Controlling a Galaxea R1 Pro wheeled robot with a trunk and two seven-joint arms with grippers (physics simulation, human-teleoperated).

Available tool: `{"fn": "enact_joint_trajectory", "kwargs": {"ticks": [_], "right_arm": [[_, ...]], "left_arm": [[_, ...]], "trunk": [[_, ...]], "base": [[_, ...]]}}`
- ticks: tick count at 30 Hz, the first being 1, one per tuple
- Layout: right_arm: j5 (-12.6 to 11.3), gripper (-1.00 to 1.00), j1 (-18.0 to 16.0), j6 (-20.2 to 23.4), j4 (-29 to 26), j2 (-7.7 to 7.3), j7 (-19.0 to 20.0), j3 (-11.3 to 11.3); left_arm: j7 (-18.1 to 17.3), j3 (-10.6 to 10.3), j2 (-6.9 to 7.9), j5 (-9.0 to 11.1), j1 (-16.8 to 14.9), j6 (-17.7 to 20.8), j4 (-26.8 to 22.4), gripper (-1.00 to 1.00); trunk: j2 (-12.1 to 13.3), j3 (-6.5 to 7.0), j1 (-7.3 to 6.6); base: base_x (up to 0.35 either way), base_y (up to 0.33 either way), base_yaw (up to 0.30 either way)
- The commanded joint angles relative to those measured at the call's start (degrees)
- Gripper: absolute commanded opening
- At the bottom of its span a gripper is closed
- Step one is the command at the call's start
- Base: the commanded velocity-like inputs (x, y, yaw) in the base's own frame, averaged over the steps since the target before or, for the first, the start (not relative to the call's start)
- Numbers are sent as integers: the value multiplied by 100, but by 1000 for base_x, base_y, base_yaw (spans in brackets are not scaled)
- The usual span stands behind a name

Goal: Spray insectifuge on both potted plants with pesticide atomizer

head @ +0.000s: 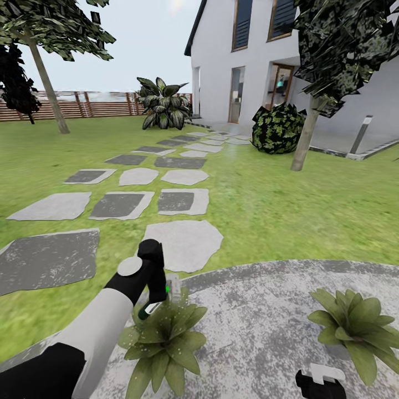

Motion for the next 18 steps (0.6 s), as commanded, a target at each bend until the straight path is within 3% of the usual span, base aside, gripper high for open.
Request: {"fn": "enact_joint_trajectory", "kwargs": {"ticks": [1, 7, 11, 18], "right_arm": [[57, 100, -5, -21, 9, 0, -16, -48], [59, 100, -5, -21, 11, 0, -16, -48], [59, 100, -5, -21, 12, 0, -16, -48], [57, 100, -5, -21, 6, 0, -16, -48]], "left_arm": [[-37, -22, 17, -36, 4, 48, -21, -100], [-37, -48, -36, -32, 28, 66, -23, -100], [-37, -404, -65, -42, 81, 125, -22, -100], [-37, -507, -29, -47, 84, 139, 61, -100]], "trunk": [[-2, -5, -1], [-2, -5, -1], [-2, -5, -1], [-2, -5, -1]], "base": [[0, 0, 0], [0, 0, 3], [0, 0, 170], [4, -32, 40]]}}
